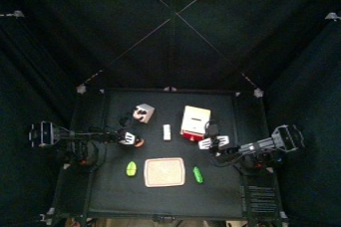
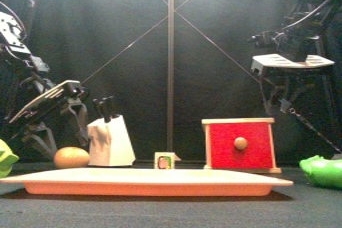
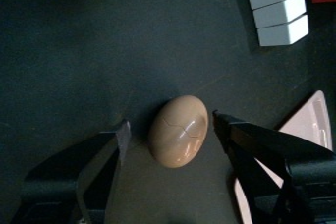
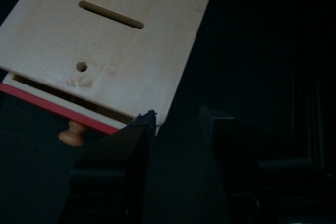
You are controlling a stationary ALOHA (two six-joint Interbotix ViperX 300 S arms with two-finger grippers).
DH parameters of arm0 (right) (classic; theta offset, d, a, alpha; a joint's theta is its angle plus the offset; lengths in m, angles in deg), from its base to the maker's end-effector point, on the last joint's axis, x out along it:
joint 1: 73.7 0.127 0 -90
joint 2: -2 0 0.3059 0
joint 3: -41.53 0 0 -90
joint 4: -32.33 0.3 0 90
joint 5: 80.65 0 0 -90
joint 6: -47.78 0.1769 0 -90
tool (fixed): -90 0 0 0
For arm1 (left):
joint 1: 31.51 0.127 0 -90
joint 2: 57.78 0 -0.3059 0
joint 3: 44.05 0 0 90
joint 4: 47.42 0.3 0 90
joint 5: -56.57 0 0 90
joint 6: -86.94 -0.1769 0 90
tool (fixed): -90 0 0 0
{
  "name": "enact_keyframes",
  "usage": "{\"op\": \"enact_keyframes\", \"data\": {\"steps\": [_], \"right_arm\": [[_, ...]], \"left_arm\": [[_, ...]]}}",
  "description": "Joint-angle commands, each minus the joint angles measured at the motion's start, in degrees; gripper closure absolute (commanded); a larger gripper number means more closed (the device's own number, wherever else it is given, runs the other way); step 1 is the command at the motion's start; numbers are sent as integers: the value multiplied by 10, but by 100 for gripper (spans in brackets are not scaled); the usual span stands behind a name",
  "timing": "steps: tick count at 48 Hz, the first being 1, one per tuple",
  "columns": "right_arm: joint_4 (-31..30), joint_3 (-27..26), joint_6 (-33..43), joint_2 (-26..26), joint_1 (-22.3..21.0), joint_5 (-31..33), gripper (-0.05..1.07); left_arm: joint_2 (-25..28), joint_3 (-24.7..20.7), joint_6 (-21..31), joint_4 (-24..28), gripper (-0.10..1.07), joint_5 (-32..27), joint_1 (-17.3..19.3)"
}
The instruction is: Grab starfruit
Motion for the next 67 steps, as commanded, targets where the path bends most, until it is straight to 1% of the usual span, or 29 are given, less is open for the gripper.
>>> {"op": "enact_keyframes", "data": {"steps": [1, 12, 22, 33, 42, 45, 50, 57, 61, 67], "right_arm": [[1, -4, 0, -13, 0, 3, 23], [4, -2, 0, -13, 0, 3, 23], [4, -3, 0, -13, 0, 3, 23], [9, -4, 0, -13, 0, 3, 23], [10, -5, 0, -13, 2, 4, 23], [10, -6, 0, -13, 2, 3, 23], [10, -6, 0, -13, 3, 3, 23], [10, -8, -1, -11, 4, 3, 24], [10, -8, -1, -11, 4, 3, 24], [10, -8, -1, -11, 4, 3, 24]], "left_arm": [[-4, -8, -2, 1, -1, 1, 0], [-9, -10, -4, 5, -1, 1, 0], [-27, -8, -3, 13, -1, -4, -3], [-61, -11, -2, 17, -1, -30, -24], [-101, -28, -2, 18, -1, -68, -52], [-113, -36, -2, 19, -1, -69, -59], [-126, -50, -2, 27, -1, -69, -69], [-127, -75, 1, 40, -1, -62, -79], [-124, -91, 0, 43, -1, -44, -83], [-120, -103, -1, 50, 0, 0, -94]]}}
